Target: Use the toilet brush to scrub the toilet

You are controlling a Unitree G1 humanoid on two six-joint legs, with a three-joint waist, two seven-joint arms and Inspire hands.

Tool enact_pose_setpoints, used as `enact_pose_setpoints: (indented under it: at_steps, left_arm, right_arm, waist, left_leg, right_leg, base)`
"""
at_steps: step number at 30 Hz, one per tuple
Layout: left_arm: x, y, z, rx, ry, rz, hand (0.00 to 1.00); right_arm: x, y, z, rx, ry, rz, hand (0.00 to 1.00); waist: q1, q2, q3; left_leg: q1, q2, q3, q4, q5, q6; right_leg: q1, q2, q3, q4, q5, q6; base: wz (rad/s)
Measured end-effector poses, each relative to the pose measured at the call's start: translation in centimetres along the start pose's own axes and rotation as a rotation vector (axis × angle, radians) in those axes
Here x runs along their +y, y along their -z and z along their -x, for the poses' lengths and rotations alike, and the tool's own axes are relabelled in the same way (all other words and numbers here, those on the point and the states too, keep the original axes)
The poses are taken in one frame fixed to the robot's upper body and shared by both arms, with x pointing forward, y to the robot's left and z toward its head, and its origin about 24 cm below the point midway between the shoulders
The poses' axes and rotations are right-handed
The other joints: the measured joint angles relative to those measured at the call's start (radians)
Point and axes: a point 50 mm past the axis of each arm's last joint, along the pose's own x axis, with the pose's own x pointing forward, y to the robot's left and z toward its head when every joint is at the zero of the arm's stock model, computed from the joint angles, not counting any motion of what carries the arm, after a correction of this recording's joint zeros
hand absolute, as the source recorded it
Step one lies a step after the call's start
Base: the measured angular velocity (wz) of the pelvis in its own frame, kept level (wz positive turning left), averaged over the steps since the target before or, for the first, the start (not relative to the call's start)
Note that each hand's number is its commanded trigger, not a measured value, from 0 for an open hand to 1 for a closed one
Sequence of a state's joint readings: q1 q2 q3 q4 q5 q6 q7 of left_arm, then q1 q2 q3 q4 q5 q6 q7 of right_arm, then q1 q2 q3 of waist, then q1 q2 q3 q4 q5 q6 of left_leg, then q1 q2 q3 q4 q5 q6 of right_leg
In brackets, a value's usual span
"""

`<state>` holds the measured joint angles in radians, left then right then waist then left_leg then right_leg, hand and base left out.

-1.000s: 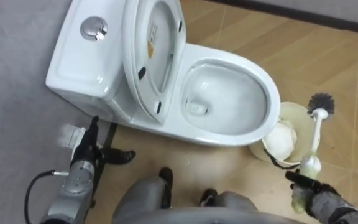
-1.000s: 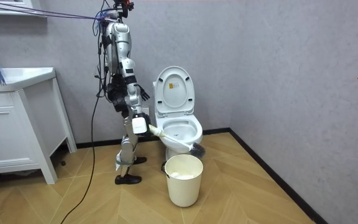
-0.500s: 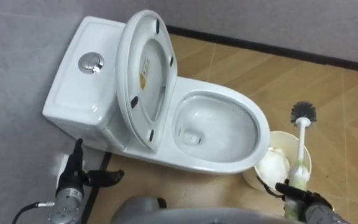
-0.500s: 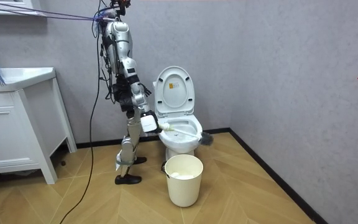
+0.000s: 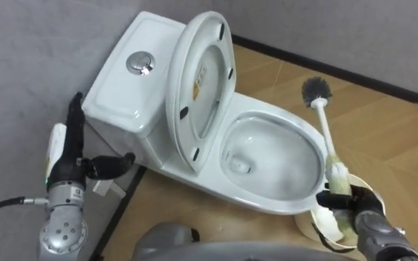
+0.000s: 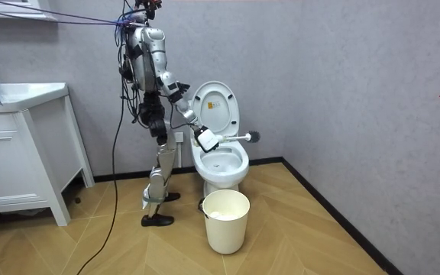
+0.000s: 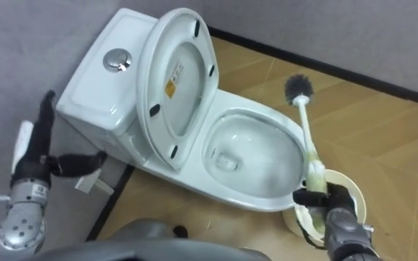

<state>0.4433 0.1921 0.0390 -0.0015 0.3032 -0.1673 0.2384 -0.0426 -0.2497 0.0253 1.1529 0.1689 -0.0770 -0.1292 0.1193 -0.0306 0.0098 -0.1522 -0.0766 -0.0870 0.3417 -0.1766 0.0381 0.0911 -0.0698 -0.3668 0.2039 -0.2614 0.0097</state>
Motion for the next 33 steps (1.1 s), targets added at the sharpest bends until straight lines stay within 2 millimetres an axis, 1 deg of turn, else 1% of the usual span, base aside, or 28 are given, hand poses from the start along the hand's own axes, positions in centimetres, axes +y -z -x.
enact_pose_setpoints:
  at_steps: [2, 5, 9, 13, 17, 20, 23, 24, 27, 29, 31, 33]
  left_arm:
    - [-0.1, -0.3, -0.2, -0.030, 0.002, -0.078, 0.00]
    - [-0.1, -0.7, -0.3, -0.059, -0.001, -0.129, 0.00]
    - [-0.1, -1.0, -0.3, -0.084, -0.001, -0.155, 0.00]
    - [-0.4, -1.2, -0.3, -0.099, 0.007, -0.157, 0.00]
    - [-0.9, -1.4, -0.2, -0.124, 0.051, -0.188, 0.00]
    - [-1.5, -1.6, -0.1, -0.147, 0.092, -0.236, 0.00]
    - [-1.9, -1.6, 0.0, -0.158, 0.132, -0.277, 0.00]
    - [-2.0, -1.5, -0.1, -0.158, 0.139, -0.282, 0.00]
    - [-2.4, -1.0, -0.3, -0.134, 0.170, -0.305, 0.00]
    - [-2.6, -0.2, -0.5, -0.102, 0.192, -0.323, 0.00]
    - [-3.0, 0.6, -0.7, -0.079, 0.214, -0.362, 0.00]
    - [-3.1, 1.2, -0.9, -0.054, 0.230, -0.400, 0.00]
  right_arm:
    - [0.1, -0.2, 0.0, -0.020, -0.006, 0.082, 1.00]
    - [0.2, -0.2, 0.0, -0.032, -0.014, 0.169, 1.00]
    - [0.5, 0.2, 0.1, -0.037, -0.040, 0.314, 1.00]
    - [0.5, 0.6, 0.2, -0.030, -0.046, 0.368, 1.00]
    - [0.5, 0.9, 0.2, -0.023, -0.058, 0.377, 1.00]
    - [0.7, 1.1, 0.3, -0.014, -0.087, 0.395, 1.00]
    - [0.9, 1.5, 0.4, -0.001, -0.128, 0.440, 1.00]
    - [0.9, 1.5, 0.4, 0.003, -0.135, 0.447, 1.00]
    - [0.6, 1.6, 0.4, 0.021, -0.148, 0.457, 1.00]
    - [0.3, 1.7, 0.3, 0.030, -0.152, 0.460, 1.00]
    - [0.0, 1.6, 0.3, 0.033, -0.156, 0.465, 1.00]
    - [-0.3, 1.5, 0.3, 0.034, -0.158, 0.471, 1.00]
  waist:
    - [0.003, -0.001, -0.0020]
    - [0.005, -0.006, -0.0028]
    - [0.018, -0.019, -0.0094]
    - [0.018, -0.024, -0.0073]
    - [0.012, -0.020, -0.0053]
    - [0.012, -0.011, -0.0031]
    - [-0.006, -0.003, -0.0021]
    - [-0.007, -0.002, -0.0016]
    - [-0.012, 0.004, -0.0022]
    - [-0.019, 0.007, -0.0017]
    - [-0.030, 0.009, -0.0024]
    - [-0.033, 0.009, -0.0024]
  left_leg:
    - [0.001, -0.001, -0.004, -0.003, 0.000, 0.000]
    - [0.001, -0.001, -0.005, -0.006, 0.000, 0.000]
    - [0.005, 0.000, 0.000, -0.012, 0.000, 0.000]
    - [0.006, -0.003, -0.008, -0.009, 0.000, 0.000]
    - [-0.011, -0.004, -0.028, 0.005, -0.001, 0.000]
    - [-0.014, 0.001, -0.028, 0.013, 0.000, 0.000]
    - [-0.013, 0.000, -0.027, 0.012, 0.000, 0.000]
    - [-0.012, 0.000, -0.025, 0.011, 0.000, 0.000]
    - [-0.007, 0.000, -0.010, 0.002, 0.000, 0.001]
    - [-0.003, 0.002, 0.002, -0.001, 0.000, 0.001]
    - [-0.007, 0.002, 0.005, -0.003, 0.000, 0.000]
    - [-0.014, 0.005, 0.012, -0.005, 0.000, 0.000]
  right_leg:
    - [0.000, 0.000, -0.002, -0.001, 0.000, 0.000]
    - [-0.001, 0.000, -0.002, -0.001, 0.000, 0.000]
    - [0.000, -0.002, -0.002, 0.001, 0.000, 0.000]
    - [0.006, -0.002, -0.007, 0.001, 0.001, 0.000]
    - [0.003, 0.001, -0.021, 0.001, 0.001, 0.000]
    - [-0.002, 0.001, -0.019, 0.005, 0.001, -0.001]
    - [-0.005, -0.001, -0.013, 0.003, 0.001, -0.001]
    - [-0.005, -0.001, -0.008, 0.002, 0.001, -0.001]
    - [-0.008, 0.000, 0.010, 0.002, 0.001, -0.001]
    - [-0.008, 0.000, 0.015, 0.004, 0.001, -0.001]
    - [-0.013, 0.000, 0.016, 0.005, 0.001, -0.001]
    - [-0.027, 0.000, 0.021, 0.015, 0.001, -0.001]
  base:
    - [0.00]
    - [0.00]
    - [0.00]
    - [0.05]
    - [0.12]
    - [-0.01]
    - [-0.03]
    - [-0.09]
    - [-0.13]
    - [-0.12]
    - [-0.02]
    - [-0.10]
